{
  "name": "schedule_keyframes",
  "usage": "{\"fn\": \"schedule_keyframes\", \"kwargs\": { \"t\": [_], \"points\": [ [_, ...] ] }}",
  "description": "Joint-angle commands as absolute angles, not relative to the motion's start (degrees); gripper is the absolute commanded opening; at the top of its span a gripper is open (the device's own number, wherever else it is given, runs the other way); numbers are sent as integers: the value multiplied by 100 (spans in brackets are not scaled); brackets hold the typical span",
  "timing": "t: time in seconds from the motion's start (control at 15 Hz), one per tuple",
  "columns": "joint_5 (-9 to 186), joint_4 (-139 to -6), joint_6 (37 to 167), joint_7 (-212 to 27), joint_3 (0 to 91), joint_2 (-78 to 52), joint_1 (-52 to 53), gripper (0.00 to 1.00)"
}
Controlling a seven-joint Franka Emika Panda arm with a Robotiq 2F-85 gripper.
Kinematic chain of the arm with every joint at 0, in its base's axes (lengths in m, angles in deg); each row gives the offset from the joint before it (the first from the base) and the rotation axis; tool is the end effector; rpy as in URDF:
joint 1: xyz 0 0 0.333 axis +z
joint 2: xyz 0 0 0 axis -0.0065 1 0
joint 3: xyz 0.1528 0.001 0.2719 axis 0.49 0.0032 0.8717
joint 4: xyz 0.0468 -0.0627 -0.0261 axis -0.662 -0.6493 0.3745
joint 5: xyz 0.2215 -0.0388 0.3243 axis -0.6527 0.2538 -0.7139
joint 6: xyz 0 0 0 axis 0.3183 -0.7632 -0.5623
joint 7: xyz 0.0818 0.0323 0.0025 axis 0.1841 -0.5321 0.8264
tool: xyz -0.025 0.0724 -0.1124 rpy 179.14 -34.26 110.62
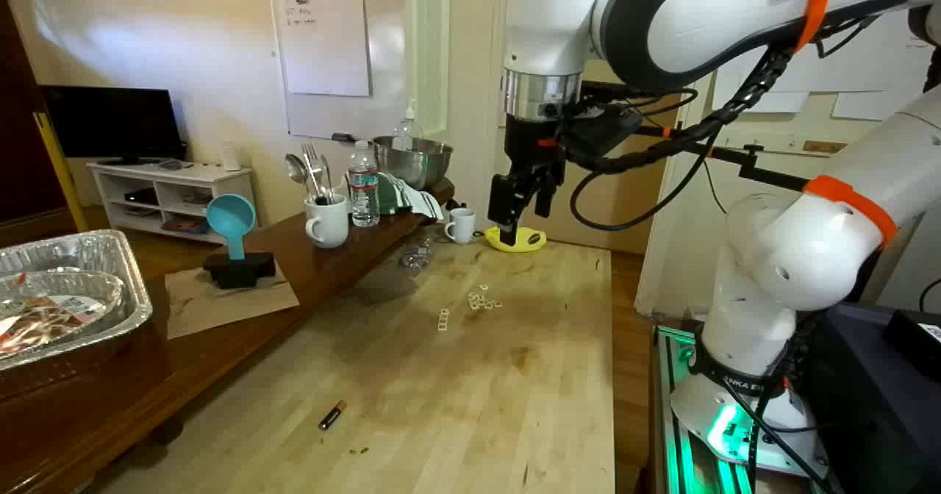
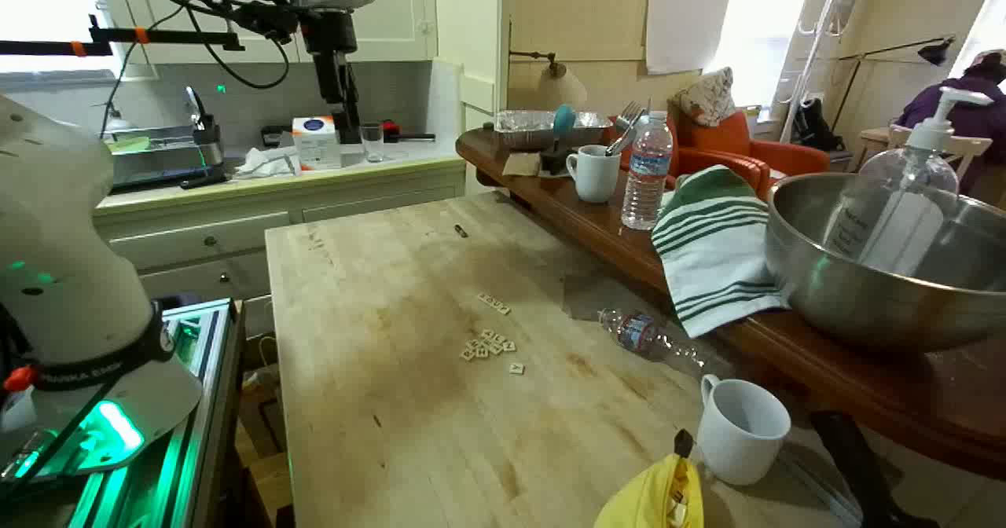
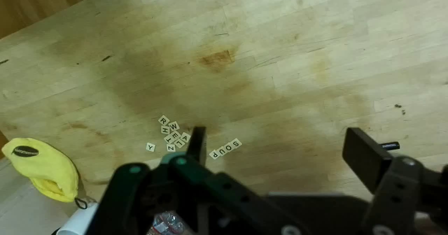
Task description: Move the letter pieces on the table
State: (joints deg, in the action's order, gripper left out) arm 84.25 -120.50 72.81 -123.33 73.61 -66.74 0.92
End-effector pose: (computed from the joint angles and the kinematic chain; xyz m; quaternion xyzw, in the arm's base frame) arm 0.3334 0.1659 0.4725 0.9855 -0.1283 0.0511 0.0984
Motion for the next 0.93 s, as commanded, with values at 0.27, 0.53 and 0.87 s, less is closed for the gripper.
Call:
{"fn": "schedule_keyframes", "kwargs": {
  "t": [0.27, 0.53, 0.87],
  "points": [
    [8515, -12040, 7272, -12415, 7236, -6629, 248, 100],
    [8695, -12174, 7535, -12478, 7204, -6231, 74, 100],
    [8684, -12556, 8702, -11885, 6674, -5542, 103, 100]
  ]
}}
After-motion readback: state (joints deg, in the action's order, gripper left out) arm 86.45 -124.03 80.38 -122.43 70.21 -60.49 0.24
